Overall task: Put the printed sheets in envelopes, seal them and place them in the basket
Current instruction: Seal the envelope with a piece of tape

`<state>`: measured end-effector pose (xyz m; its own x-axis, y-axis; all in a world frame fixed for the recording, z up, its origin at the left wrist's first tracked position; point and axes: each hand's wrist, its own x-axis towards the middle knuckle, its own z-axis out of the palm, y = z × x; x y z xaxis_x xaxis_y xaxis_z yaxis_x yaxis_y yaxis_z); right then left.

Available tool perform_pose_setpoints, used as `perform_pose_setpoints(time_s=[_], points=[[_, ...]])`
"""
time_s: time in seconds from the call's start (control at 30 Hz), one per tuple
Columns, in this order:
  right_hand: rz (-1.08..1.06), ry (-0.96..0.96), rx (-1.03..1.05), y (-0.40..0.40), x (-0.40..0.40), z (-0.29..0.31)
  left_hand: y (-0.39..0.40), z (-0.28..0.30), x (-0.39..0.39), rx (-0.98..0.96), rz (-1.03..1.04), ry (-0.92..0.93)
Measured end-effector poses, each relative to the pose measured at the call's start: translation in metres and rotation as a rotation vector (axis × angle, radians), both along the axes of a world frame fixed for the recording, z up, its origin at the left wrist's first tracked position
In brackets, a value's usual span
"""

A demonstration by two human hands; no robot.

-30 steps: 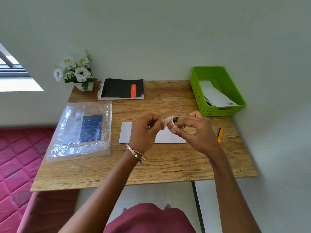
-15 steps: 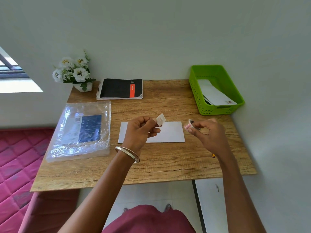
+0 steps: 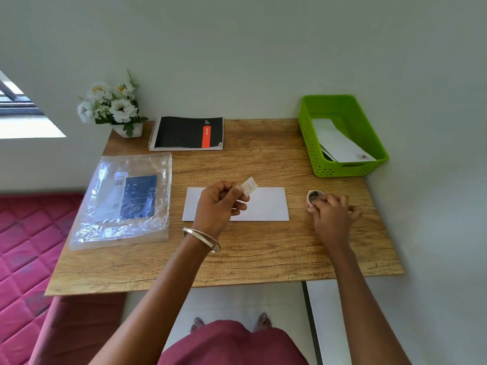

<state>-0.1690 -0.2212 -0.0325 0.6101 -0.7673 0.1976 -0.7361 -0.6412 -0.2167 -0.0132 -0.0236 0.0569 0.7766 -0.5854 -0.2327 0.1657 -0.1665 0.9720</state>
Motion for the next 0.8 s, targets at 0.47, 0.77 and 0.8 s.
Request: perform_pose_setpoints(time_s=[0.47,0.77,0.8], points=[[-0.06,-0.638,1.508,0.061,0.036,0.087,-0.007,-0.005,0.006,0.077,-0.286,-0.734],[0.06,-0.714,1.651,0.067,0.042,0.094,0.002,-0.011,0.015,-0.02,-0.273,-1.083],[0.063,-0.729,1.6,0.067,0.042,0.093,0.002,-0.011,0.014,-0.025,-0.243,-1.044]])
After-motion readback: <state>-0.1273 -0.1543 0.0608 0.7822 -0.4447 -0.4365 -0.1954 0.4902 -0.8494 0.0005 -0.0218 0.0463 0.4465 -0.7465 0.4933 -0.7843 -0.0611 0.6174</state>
